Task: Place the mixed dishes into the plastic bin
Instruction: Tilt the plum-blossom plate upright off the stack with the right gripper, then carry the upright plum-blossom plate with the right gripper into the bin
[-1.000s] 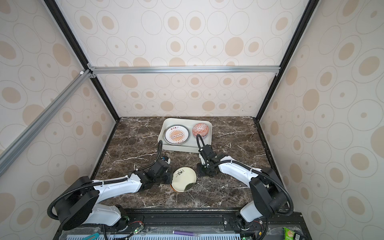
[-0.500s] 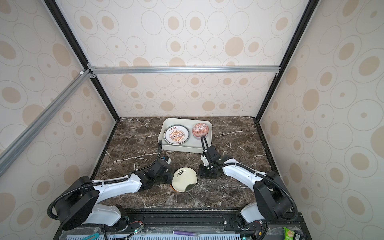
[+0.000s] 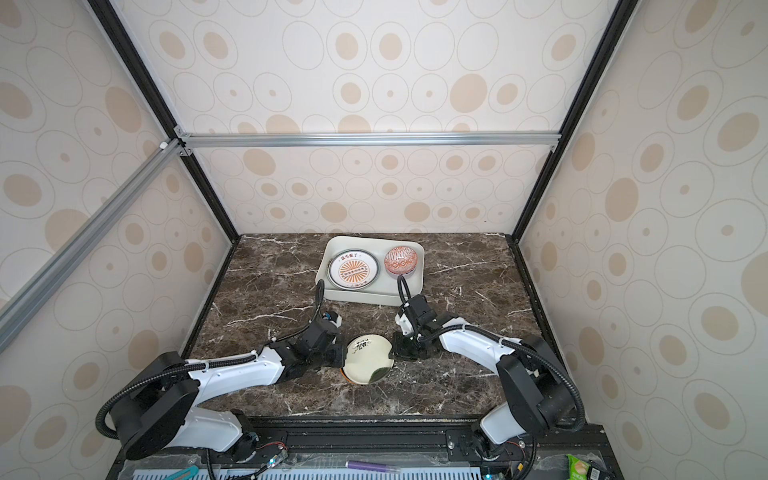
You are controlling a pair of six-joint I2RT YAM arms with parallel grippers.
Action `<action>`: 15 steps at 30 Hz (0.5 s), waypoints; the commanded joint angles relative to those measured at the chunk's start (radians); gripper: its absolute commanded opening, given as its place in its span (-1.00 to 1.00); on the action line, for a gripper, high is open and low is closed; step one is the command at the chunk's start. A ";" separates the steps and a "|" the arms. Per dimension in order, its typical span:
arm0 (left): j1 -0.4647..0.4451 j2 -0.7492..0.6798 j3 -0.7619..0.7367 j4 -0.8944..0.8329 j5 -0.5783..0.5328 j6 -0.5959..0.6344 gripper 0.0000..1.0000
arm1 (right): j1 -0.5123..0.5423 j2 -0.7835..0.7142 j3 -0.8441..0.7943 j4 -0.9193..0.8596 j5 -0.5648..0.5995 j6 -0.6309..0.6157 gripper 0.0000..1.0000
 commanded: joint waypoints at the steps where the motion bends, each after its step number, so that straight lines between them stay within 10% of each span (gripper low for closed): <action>1: 0.004 0.010 0.021 -0.007 -0.001 0.013 -1.00 | 0.006 0.001 0.037 -0.033 0.016 -0.010 -0.75; 15: 0.013 -0.061 0.048 -0.088 -0.065 0.037 -0.84 | -0.014 0.007 0.165 -0.154 0.050 -0.061 -0.86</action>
